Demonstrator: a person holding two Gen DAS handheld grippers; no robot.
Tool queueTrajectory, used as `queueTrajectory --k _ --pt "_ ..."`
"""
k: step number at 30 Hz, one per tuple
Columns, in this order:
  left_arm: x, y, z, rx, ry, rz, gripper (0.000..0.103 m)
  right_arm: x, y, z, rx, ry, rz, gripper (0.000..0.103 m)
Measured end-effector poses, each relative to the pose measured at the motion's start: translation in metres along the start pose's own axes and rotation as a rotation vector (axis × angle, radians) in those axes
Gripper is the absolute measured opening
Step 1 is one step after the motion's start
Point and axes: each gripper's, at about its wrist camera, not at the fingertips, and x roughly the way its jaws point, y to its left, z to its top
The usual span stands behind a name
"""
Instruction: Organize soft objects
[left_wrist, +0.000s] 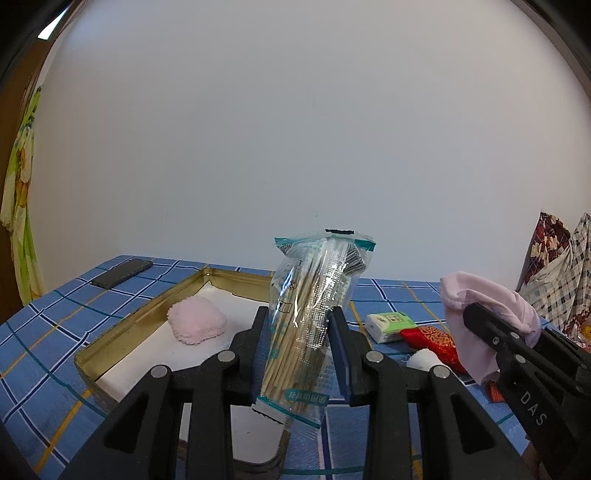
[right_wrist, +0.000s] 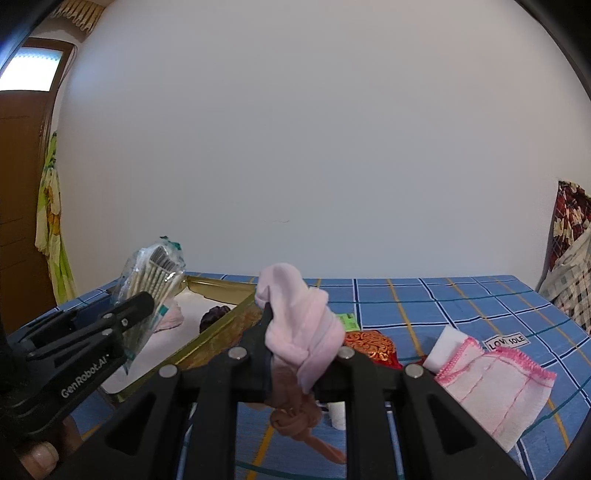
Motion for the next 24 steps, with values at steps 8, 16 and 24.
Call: queueTrajectory --k 8,16,24 --pt "-0.001 0.013 0.002 -0.026 0.009 0.005 0.034 0.002 0.000 0.000 -0.020 0.004 0.021 0.015" --pt "-0.003 0.030 0.004 -0.043 0.012 0.027 0.034 0.001 -0.007 0.002 -0.029 0.006 0.037 0.015" --pt "-0.003 0.042 0.003 -0.043 0.020 0.045 0.034 0.003 -0.005 0.007 -0.044 0.018 0.058 0.015"
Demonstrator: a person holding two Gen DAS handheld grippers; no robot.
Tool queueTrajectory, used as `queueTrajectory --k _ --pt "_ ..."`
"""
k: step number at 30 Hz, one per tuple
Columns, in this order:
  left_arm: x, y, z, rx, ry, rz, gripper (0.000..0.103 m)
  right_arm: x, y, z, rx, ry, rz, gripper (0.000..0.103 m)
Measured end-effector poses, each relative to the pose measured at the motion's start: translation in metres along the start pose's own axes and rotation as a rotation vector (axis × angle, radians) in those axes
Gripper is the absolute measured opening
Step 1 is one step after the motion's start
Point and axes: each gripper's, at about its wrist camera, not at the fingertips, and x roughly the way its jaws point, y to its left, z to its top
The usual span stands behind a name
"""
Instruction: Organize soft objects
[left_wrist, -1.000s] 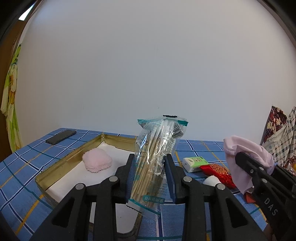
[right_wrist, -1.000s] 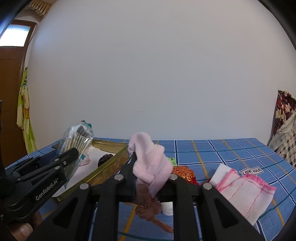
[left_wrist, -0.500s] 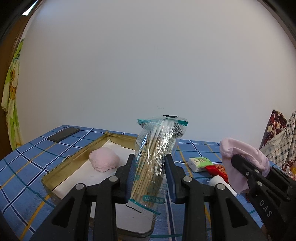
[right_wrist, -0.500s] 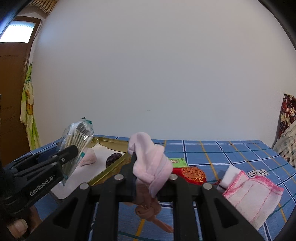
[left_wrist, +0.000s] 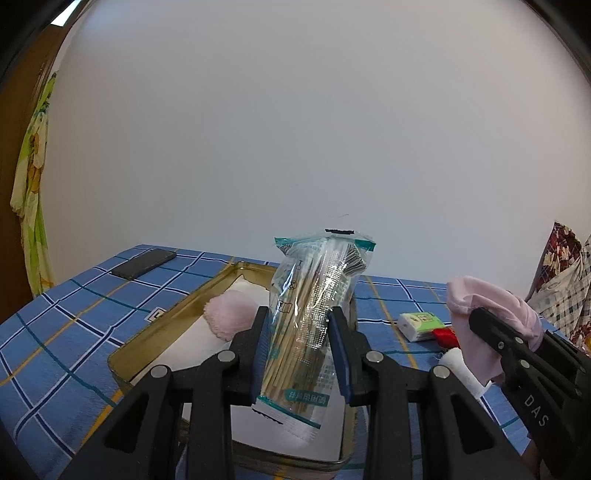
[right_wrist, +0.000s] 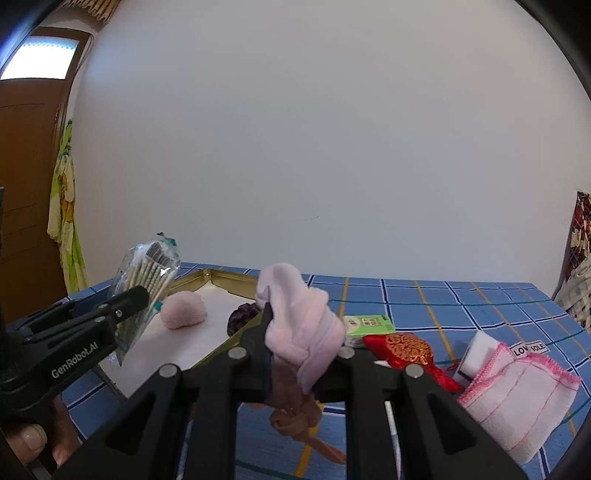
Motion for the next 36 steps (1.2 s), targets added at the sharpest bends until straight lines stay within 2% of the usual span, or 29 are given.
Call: queueTrajectory --k 13,24,29,36 --pt "-0.003 0.016 0.003 0.006 0.004 0.021 0.034 -0.003 0.007 0.003 -0.025 0.014 0.019 0.015" --pt "0.003 0.035 0.017 0.031 0.041 0.020 0.034 0.013 0.012 0.012 -0.041 0.062 0.073 0.015" --pt "0.016 0.039 0.026 0.065 0.096 0.016 0.034 0.026 0.020 0.030 -0.042 0.083 0.112 0.015" --pt "0.049 0.047 0.030 0.102 0.225 0.031 0.034 0.056 0.035 0.043 -0.035 0.138 0.166 0.015"
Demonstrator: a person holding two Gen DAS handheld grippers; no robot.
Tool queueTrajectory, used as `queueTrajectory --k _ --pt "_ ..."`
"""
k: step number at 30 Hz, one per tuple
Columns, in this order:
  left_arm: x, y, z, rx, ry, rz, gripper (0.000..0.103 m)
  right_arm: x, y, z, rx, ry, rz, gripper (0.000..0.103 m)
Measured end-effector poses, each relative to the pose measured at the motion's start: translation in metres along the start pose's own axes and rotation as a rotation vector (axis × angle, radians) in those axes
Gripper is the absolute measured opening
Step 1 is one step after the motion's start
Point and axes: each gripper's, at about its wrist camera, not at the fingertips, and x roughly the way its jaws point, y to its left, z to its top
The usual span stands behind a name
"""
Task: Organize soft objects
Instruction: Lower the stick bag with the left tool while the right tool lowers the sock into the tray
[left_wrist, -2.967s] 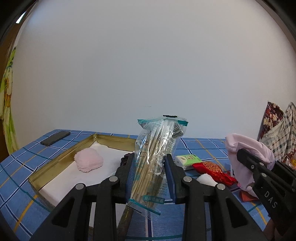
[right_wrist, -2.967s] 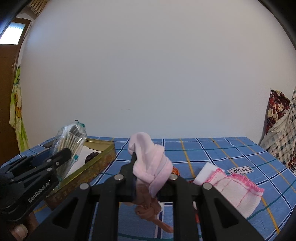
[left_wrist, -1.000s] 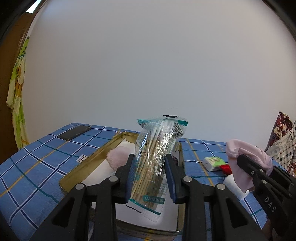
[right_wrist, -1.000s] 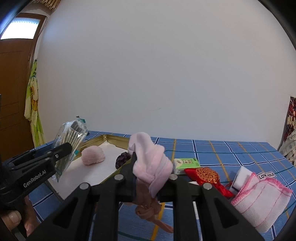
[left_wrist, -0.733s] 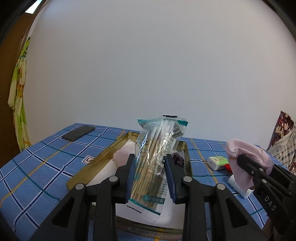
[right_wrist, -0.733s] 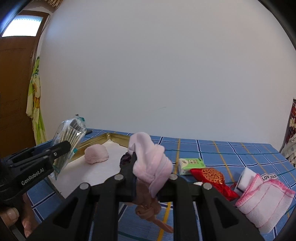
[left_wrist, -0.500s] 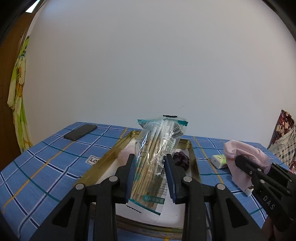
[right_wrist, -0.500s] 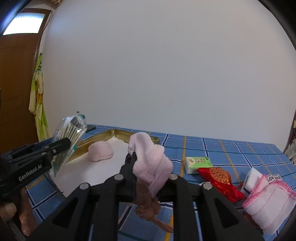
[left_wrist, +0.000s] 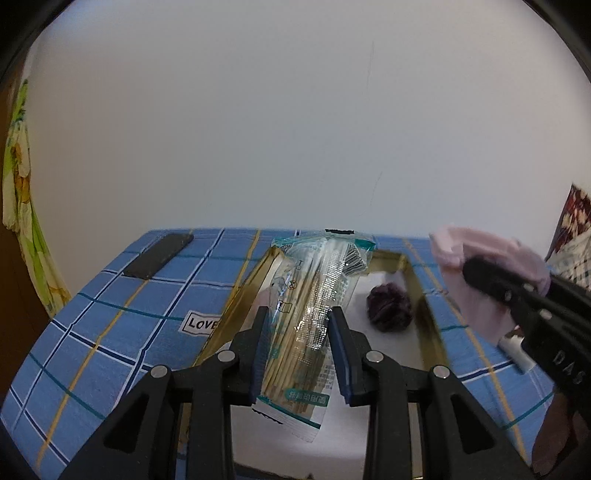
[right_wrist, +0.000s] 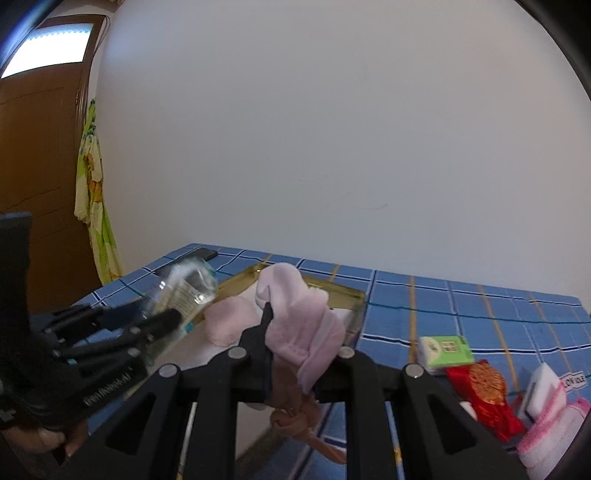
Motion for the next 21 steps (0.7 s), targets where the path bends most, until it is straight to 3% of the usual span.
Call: queueTrajectory --k 7,21 --pt "0.029 0.023 -0.003 -0.035 0.119 0.002 0.034 0.040 0.009 -0.001 0.017 0.092 0.038 0.015" --pt "0.047 0.029 -0.007 -0.029 0.177 0.049 0.035 0.070 0.017 -0.016 0.018 0.162 0.037 0.018"
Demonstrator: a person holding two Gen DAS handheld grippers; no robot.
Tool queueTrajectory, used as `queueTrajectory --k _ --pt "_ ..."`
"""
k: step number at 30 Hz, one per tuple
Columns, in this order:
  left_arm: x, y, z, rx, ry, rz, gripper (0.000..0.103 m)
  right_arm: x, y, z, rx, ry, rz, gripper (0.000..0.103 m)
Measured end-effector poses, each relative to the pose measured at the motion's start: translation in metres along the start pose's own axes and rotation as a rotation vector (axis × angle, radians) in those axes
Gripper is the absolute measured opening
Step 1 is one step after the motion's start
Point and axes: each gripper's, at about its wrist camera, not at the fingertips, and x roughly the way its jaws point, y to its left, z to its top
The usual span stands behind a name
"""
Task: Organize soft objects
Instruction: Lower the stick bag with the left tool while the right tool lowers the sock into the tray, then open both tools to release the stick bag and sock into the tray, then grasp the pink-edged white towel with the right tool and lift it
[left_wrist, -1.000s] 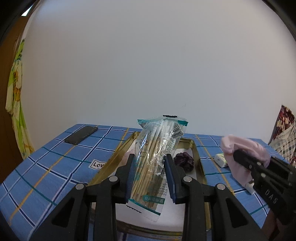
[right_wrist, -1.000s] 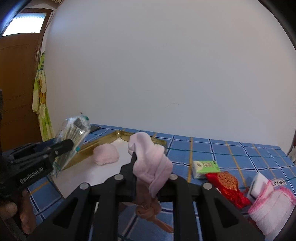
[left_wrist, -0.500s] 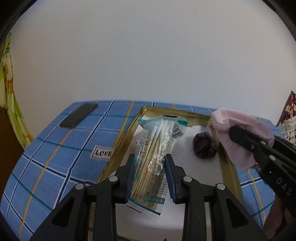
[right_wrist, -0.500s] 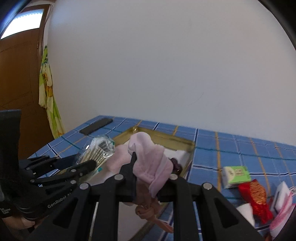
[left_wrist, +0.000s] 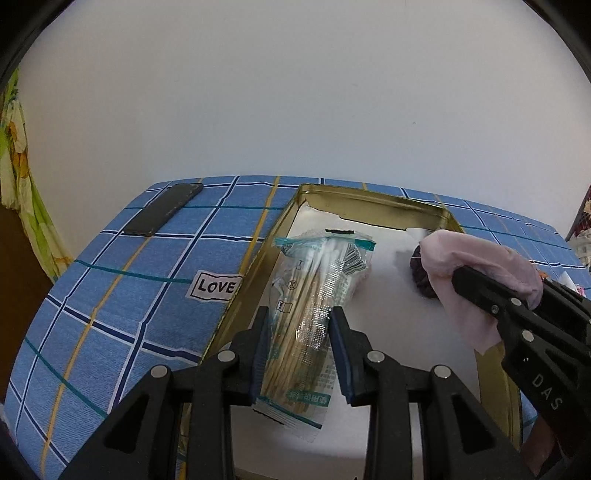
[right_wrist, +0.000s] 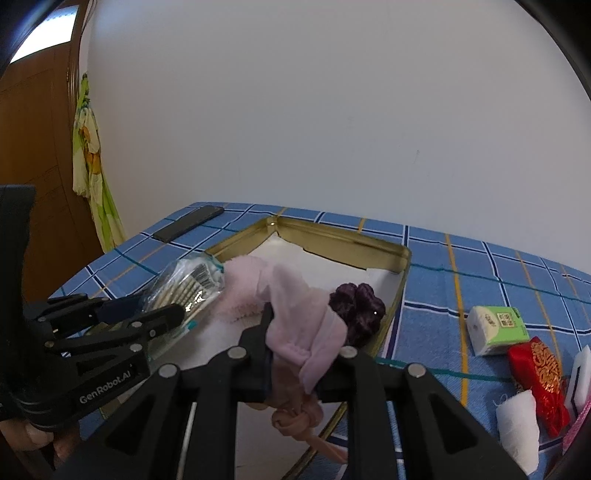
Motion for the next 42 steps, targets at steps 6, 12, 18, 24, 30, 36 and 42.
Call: queueTrajectory --k 6,12,18,24,30,36,42 --pt "-0.007 -0.002 0.002 0.007 -0.019 0.033 0.061 0.000 -0.006 -0.001 0.025 0.000 0.029 0.059" --pt "-0.029 0.005 0.000 -0.032 -0.094 0.058 0.082 -0.025 -0.009 -0.005 0.045 -0.061 0.018 0.074" --pt "-0.051 -0.014 -0.009 -0.025 -0.149 0.028 0.082 -0.066 -0.020 -0.017 0.040 -0.141 -0.056 0.089" --pt "-0.063 -0.055 -0.014 0.003 -0.162 -0.046 0.082 -0.106 -0.048 -0.032 0.052 -0.209 -0.188 0.097" --pt "-0.061 -0.109 -0.019 0.069 -0.137 -0.109 0.082 -0.147 -0.083 -0.054 0.059 -0.221 -0.358 0.099" --pt "-0.054 -0.160 -0.025 0.139 -0.103 -0.157 0.082 -0.178 -0.125 -0.076 0.111 -0.170 -0.481 0.101" --pt "-0.036 -0.203 -0.031 0.204 -0.042 -0.175 0.082 -0.185 -0.155 -0.090 0.165 -0.089 -0.513 0.102"
